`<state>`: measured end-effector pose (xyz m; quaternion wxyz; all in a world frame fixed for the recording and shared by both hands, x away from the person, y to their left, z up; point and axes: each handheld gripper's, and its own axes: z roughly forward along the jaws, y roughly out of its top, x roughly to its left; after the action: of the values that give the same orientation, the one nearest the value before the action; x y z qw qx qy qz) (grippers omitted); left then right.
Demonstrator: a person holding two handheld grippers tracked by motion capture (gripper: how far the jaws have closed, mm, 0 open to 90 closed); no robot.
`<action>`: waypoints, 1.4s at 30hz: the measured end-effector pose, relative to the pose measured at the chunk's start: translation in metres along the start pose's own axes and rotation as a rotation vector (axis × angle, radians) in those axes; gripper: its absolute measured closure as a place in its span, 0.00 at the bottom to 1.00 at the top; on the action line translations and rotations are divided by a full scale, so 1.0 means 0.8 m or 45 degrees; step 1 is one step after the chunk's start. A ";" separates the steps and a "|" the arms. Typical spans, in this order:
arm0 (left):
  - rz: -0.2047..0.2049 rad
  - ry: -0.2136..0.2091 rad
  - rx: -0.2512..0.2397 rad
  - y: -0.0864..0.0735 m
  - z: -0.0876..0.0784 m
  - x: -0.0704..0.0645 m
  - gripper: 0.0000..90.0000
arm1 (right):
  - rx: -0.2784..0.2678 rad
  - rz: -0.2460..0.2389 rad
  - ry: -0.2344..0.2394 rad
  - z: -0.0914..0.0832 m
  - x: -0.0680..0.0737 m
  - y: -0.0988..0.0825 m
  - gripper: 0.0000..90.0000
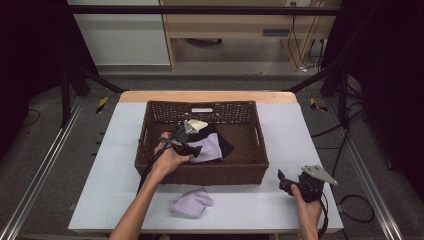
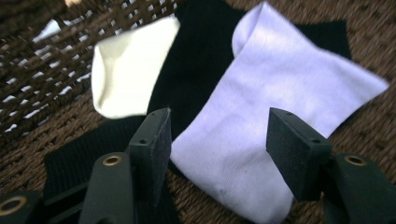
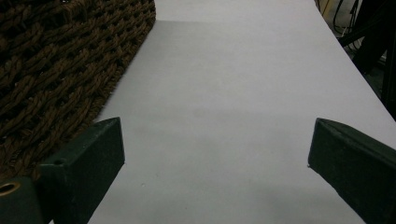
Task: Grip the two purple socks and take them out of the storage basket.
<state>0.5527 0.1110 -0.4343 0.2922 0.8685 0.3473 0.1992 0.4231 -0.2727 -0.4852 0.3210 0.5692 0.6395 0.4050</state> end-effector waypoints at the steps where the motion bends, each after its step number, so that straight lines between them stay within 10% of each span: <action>1: 0.009 -0.001 0.015 0.000 0.001 0.000 0.44 | -0.001 0.002 0.000 0.000 0.000 0.000 0.05; 13: -0.046 -0.072 0.163 -0.002 0.011 0.004 0.74 | -0.003 0.001 -0.001 0.000 0.000 0.000 0.05; 21: -0.042 -0.104 0.149 0.000 0.005 0.007 0.97 | -0.004 0.009 0.000 -0.001 0.000 0.000 0.05; 42: -0.221 -0.167 -0.427 -0.002 -0.048 0.024 0.98 | -0.007 0.014 0.002 -0.001 -0.001 0.000 0.05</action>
<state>0.5436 0.1400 -0.4037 0.4708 0.7857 0.3628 0.1712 0.4223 -0.2740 -0.4848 0.3198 0.5717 0.6354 0.4088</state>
